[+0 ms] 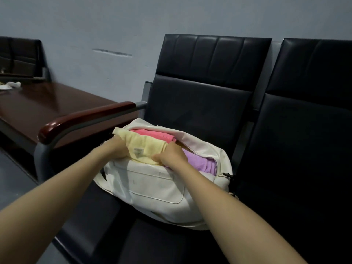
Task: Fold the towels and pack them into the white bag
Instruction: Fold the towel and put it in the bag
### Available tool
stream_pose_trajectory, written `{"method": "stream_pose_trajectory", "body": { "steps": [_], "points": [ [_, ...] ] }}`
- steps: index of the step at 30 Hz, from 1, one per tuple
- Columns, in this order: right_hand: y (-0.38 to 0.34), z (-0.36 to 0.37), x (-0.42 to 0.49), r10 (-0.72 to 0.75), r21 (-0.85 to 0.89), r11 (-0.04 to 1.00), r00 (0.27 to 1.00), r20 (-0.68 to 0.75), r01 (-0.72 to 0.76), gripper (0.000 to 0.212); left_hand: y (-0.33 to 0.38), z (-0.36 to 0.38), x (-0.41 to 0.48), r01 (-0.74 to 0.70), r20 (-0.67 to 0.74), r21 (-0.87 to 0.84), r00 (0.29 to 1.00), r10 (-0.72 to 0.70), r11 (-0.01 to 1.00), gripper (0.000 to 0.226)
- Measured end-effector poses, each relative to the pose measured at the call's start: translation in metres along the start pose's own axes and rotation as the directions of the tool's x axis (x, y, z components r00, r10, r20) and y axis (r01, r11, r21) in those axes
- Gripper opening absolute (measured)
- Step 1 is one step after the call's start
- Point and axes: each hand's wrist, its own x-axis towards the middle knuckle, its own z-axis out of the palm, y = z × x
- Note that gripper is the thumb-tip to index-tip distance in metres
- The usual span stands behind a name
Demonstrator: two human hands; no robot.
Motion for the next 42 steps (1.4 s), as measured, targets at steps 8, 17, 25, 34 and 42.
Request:
{"method": "stream_pose_trajectory", "body": {
  "steps": [8,17,25,34,42],
  "points": [
    [0.006,-0.024,-0.022,-0.373,-0.015,0.927,0.920,-0.123,0.374,0.065,0.003,0.008,-0.028,-0.263,-0.574,0.204,0.749,0.332,0.943,0.052],
    [0.024,-0.033,-0.042,-0.425,-0.185,0.874,0.891,0.156,0.450,0.030,0.022,0.023,-0.043,-0.290,-0.052,0.119,0.953,0.298,0.950,0.042],
    [0.117,-0.128,-0.128,-0.273,-0.113,0.957,0.961,-0.053,0.266,0.023,0.100,0.033,-0.122,-0.396,-0.249,-0.034,0.893,0.376,0.918,0.029],
    [0.302,-0.255,-0.287,0.170,0.003,0.984,0.932,-0.319,-0.178,0.016,0.276,0.100,-0.245,-0.693,-0.152,-0.051,0.717,0.680,0.719,0.028],
    [0.428,-0.312,-0.399,0.434,0.044,0.873,0.731,-0.526,-0.487,0.025,0.413,0.201,-0.370,-0.762,0.276,-0.350,0.471,0.838,0.544,0.030]
  ]
}}
